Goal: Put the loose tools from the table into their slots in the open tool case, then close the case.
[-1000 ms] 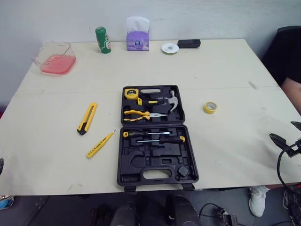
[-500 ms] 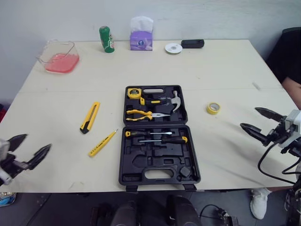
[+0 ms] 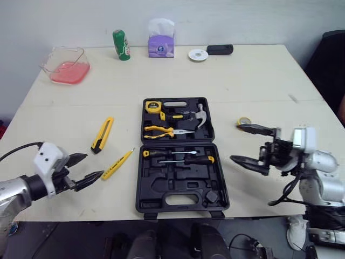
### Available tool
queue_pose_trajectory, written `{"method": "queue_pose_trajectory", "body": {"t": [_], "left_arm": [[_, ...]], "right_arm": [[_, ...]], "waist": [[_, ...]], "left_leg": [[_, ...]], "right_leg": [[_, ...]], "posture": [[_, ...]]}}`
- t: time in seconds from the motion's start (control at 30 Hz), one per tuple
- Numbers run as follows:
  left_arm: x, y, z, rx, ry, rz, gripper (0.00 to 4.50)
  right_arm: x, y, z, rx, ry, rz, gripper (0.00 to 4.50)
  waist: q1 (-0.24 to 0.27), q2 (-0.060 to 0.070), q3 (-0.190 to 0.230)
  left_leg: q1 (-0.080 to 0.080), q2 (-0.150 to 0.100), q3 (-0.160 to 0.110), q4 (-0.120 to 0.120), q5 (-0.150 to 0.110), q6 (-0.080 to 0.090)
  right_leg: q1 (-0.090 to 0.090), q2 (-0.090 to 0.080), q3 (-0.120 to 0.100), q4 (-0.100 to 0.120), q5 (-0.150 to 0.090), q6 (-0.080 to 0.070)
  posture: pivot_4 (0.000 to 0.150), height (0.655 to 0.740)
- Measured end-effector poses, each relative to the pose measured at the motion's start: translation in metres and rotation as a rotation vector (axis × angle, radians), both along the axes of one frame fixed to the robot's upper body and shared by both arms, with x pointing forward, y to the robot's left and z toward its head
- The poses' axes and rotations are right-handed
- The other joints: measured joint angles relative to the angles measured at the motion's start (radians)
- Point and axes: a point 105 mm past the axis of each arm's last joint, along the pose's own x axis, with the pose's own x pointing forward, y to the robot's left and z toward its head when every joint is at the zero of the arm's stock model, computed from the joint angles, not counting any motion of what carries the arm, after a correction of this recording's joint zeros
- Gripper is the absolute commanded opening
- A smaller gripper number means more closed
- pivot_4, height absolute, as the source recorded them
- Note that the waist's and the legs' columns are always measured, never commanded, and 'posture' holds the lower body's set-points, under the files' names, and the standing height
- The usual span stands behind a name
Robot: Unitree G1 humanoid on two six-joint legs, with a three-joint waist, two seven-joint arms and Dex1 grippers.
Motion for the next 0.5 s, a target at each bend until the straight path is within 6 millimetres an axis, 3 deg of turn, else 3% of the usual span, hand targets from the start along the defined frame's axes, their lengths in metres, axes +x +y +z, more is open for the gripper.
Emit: {"method": "queue_pose_trajectory", "body": {"t": [0.2, 0.5], "left_arm": [[0.012, -0.022, -0.022, -0.020, 0.041, -0.003, 4.50], [0.022, -0.025, -0.027, 0.039, 0.060, 0.039, 4.50]], "right_arm": [[-0.006, 0.026, 0.012, -0.008, -0.012, 0.075, 4.48], [-0.003, 0.033, 0.021, -0.003, -0.001, 0.056, 4.48]], "waist": [[0.003, -0.001, 0.000], [0.007, -0.001, 0.000]], "left_leg": [[0.000, -0.001, 0.000, 0.000, 0.001, 0.001], [0.000, -0.001, 0.000, 0.000, 0.001, 0.001]], "right_leg": [[0.000, 0.000, 0.000, 0.000, 0.000, 0.001], [0.000, -0.001, 0.000, 0.001, 0.000, 0.001]], "posture": [[0.150, 0.7400], [0.150, 0.7400]]}}
